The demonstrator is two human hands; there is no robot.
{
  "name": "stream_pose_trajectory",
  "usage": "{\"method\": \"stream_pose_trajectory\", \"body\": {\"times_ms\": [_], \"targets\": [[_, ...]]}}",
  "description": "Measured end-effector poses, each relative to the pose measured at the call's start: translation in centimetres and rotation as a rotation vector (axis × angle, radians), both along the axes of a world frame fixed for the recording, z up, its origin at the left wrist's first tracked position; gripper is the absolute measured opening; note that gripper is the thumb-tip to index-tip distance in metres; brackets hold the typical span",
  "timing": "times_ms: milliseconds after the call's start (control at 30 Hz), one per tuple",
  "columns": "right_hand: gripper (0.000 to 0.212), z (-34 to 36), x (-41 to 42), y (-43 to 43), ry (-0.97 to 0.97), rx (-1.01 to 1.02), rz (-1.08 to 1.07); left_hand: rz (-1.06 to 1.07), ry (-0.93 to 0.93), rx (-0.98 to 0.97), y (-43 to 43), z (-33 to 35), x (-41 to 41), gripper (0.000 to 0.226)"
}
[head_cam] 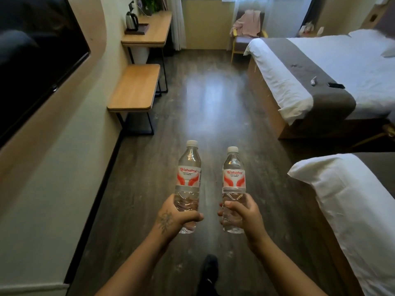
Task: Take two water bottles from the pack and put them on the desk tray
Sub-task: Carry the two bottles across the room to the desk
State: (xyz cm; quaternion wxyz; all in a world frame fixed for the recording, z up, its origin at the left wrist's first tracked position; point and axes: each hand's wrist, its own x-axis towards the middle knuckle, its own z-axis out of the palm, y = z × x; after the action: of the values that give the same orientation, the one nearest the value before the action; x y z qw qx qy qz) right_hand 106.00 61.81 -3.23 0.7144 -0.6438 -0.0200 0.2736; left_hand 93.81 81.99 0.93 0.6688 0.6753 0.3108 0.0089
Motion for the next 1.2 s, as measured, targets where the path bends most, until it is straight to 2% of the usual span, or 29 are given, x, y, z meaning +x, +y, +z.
{"method": "stream_pose_trajectory", "body": {"times_ms": [233,333,533,700,833,1033,1200], "targets": [[0.054,1.0,16.7,6.7,-0.006,0.008,0.009,0.041,-0.011,-0.01,5.8,2.2,15.7,0.069],[0.059,1.7,22.6,9.2,0.001,0.011,0.013,0.042,-0.018,-0.019,8.4,2.5,21.5,0.057],[0.068,1.8,34.2,15.5,0.002,-0.001,0.005,0.043,-0.014,-0.009,15.4,1.5,33.4,0.07],[0.071,1.1,44.4,22.6,0.013,-0.008,-0.037,-0.001,-0.035,-0.01,23.1,0.4,44.7,0.059],[0.073,1.9,52.2,28.7,0.046,-0.002,-0.084,-0.027,-0.006,-0.024,29.1,0.9,53.1,0.059],[0.056,2.7,62.8,36.3,0.057,0.008,-0.072,-0.035,-0.02,-0.038,37.0,2.0,64.3,0.05],[0.076,2.6,72.2,41.8,0.033,-0.017,-0.052,-0.031,-0.029,-0.032,42.6,1.8,73.3,0.061]]}}
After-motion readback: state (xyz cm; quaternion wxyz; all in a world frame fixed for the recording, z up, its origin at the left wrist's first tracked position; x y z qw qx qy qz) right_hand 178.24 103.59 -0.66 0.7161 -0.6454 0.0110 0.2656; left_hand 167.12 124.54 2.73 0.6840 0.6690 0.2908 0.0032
